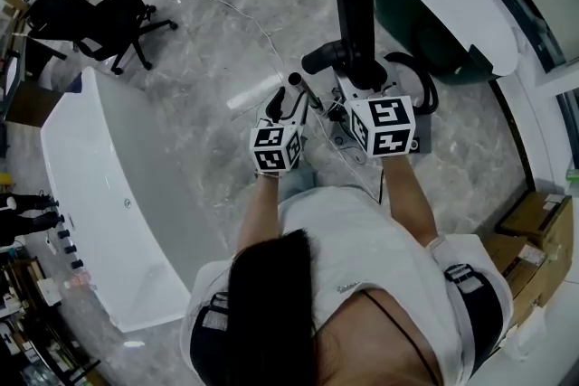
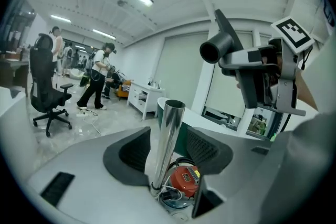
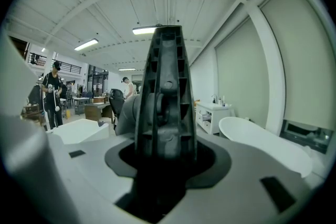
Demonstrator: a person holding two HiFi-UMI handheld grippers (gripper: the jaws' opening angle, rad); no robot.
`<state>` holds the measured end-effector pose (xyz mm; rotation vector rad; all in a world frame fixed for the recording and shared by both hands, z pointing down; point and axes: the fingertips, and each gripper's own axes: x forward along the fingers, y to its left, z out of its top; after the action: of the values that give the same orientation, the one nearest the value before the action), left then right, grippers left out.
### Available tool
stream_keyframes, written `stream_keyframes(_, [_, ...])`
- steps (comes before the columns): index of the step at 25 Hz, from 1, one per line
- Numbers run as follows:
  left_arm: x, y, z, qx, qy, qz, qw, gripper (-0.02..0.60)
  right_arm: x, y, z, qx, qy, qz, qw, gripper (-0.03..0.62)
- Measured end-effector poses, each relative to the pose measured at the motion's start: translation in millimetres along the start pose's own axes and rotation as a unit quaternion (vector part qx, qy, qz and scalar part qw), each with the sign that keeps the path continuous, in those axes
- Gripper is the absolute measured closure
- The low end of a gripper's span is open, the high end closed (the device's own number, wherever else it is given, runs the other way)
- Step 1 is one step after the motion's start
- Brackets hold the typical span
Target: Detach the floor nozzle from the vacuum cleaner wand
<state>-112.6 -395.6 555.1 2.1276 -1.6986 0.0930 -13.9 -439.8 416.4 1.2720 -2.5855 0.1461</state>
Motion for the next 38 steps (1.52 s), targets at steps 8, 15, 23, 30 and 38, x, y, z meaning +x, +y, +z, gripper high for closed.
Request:
stream_keyframes(8, [-23,-14,18,-0.006,-0.032,-0.004,0.9995,0.342,-14,-1,-10,-0.001,0.006,-0.006,1.0,0.379])
stream_keyframes(15, [-42,-37,29,-0.005,-0.05,-0.011,0.9986,0.337,-31,-5,-20,0.008,0.009,-0.015,1.0,0.379])
stream_keyframes(23, [-58,-72,32,-0.005,-0.06,-0.025,0.9979,0.339,-53,-7,-42,-0.012,0.017,-0.023,1.0,0.379])
stream_keyframes(30, [-66,-98,46,-0.009,-0.076,-0.014,0.9969,0.346,-71,-16,-47,-0.015,0.012,-0.034,0.999,0.379])
stream_keyframes(38, [-75,-117,50,-0.019,-0.095,0.007,0.9953,0.446,-92,-27,-65,-0.01,0.023,-0.032,0.999,0.379])
